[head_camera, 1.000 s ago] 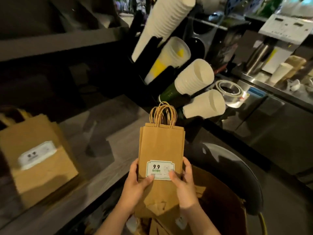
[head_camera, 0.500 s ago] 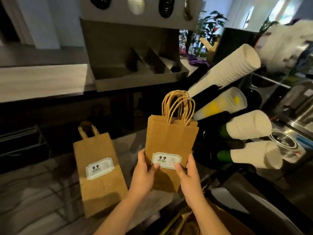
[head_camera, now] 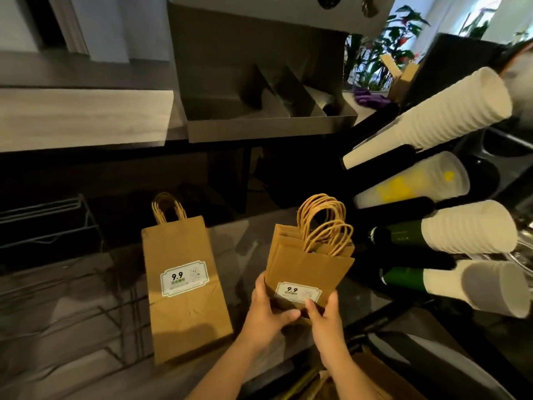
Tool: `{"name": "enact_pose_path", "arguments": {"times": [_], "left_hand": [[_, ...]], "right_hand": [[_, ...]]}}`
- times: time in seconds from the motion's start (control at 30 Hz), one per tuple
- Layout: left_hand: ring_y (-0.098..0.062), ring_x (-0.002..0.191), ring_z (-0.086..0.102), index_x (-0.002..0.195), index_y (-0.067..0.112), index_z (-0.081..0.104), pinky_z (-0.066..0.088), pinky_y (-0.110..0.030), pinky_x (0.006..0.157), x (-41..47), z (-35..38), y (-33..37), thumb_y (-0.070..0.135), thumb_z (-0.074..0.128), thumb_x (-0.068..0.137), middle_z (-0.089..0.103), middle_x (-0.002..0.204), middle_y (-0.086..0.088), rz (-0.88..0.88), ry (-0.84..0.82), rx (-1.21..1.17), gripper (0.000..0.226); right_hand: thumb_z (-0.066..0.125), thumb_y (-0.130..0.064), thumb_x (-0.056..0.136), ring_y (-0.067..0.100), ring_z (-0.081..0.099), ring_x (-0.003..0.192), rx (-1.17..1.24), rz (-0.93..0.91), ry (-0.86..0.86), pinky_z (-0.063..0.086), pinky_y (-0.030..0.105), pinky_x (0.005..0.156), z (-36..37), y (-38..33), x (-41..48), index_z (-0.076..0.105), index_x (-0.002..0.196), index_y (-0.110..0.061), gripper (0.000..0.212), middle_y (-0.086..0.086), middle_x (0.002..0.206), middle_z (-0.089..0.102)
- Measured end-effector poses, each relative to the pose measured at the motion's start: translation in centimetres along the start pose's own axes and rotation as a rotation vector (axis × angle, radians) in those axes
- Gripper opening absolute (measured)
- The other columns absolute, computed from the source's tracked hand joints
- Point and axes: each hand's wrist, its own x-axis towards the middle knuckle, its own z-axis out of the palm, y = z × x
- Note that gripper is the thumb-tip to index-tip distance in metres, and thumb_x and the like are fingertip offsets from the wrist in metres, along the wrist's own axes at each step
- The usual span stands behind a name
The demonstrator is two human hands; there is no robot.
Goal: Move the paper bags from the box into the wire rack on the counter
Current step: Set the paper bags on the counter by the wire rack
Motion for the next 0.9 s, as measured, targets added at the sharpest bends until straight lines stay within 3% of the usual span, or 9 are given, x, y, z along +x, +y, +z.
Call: {"name": "enact_pose_path", "arguments": {"times": [0.07,0.17,0.27,0.4,0.5,0.6,0.67,0.77,0.9], "left_hand": [[-0.001,0.125,0.041,0.138,0.038,0.014,0.04,-0.013,0.097,-0.2,-0.5,0.4,0.022,0.082,0.07,0.039,0.134,0.014,-0.012,-0.067,0.024,0.097],[-0.006,0.125,0.046,0.138,0.04,0.013,0.041,-0.019,0.1,-0.5,-0.9,1.7,0.001,0.067,0.081,0.046,0.127,0.018,-0.033,0.01,0.126,0.087],[-0.01,0.122,0.049,0.145,0.033,0.017,0.045,-0.029,0.1,-0.8,-1.5,3.3,0.003,0.058,0.09,0.053,0.127,0.012,-0.025,0.159,0.137,0.075],[0.001,0.111,0.047,0.145,0.034,0.02,0.041,-0.012,0.083,-1.4,-3.9,5.5,0.005,0.06,0.089,0.051,0.118,0.024,0.023,0.261,0.082,0.075],[-0.003,0.123,0.045,0.149,0.036,0.02,0.042,-0.021,0.092,-2.3,-6.4,6.3,0.011,0.062,0.089,0.048,0.133,0.021,0.023,0.347,0.024,0.077],[-0.007,0.131,0.037,0.15,0.033,0.021,0.039,-0.028,0.105,-4.3,-9.0,6.4,0.006,0.059,0.091,0.041,0.141,0.015,-0.01,0.446,-0.061,0.075],[-0.008,0.126,0.043,0.149,0.03,0.026,0.043,-0.026,0.099,-5.5,-10.5,6.0,0.003,0.057,0.091,0.046,0.138,0.011,-0.058,0.497,-0.13,0.071],[-0.009,0.116,0.05,0.146,0.029,0.032,0.047,-0.031,0.097,-6.8,-12.9,5.1,0.002,0.056,0.091,0.054,0.125,0.012,-0.113,0.566,-0.165,0.066],[-0.01,0.119,0.046,0.15,0.026,0.025,0.041,-0.029,0.098,-7.7,-15.2,4.3,0.005,0.056,0.091,0.049,0.134,0.007,-0.154,0.653,-0.134,0.069]], "right_hand": [[0.059,-0.036,0.094,0.021,0.051,0.125,0.004,-0.008,0.003,0.04,0.05,0.108,-0.4,-0.2,0.4,0.028,0.142,-0.038,0.057,-0.009,0.129,0.054],[0.061,-0.027,0.094,0.017,0.055,0.117,0.081,-0.055,-0.022,0.047,0.045,0.102,-1.0,-1.5,0.0,0.039,0.137,-0.035,0.049,-0.008,0.125,0.058],[0.061,-0.022,0.094,0.016,0.057,0.113,0.102,-0.149,-0.023,0.049,0.046,0.097,-0.9,-3.8,-0.6,0.047,0.132,-0.032,0.042,-0.008,0.12,0.061],[0.061,-0.021,0.094,0.015,0.059,0.111,0.147,-0.258,-0.093,0.051,0.046,0.094,0.1,-7.6,-0.9,0.049,0.135,-0.03,0.044,-0.007,0.122,0.062],[0.061,-0.023,0.094,0.013,0.062,0.108,0.166,-0.316,-0.172,0.054,0.043,0.091,1.9,-9.8,-1.4,0.051,0.132,-0.031,0.041,-0.009,0.119,0.065],[0.061,-0.022,0.094,0.013,0.065,0.104,0.178,-0.276,-0.278,0.055,0.037,0.087,4.9,-10.6,-2.5,0.055,0.124,-0.033,0.033,-0.009,0.115,0.067],[0.06,-0.018,0.095,0.014,0.067,0.1,0.211,-0.217,-0.348,0.056,0.032,0.083,6.8,-10.6,-3.2,0.056,0.121,-0.03,0.029,-0.006,0.112,0.069],[0.061,-0.017,0.094,0.018,0.068,0.1,0.226,-0.14,-0.446,0.056,0.04,0.088,9.8,-10.6,-3.9,0.058,0.121,-0.025,0.028,-0.001,0.111,0.07],[0.063,-0.025,0.092,0.02,0.065,0.105,0.17,-0.112,-0.506,0.054,0.047,0.093,13.3,-10.9,-4.1,0.052,0.128,-0.028,0.037,-0.001,0.117,0.067]]}}
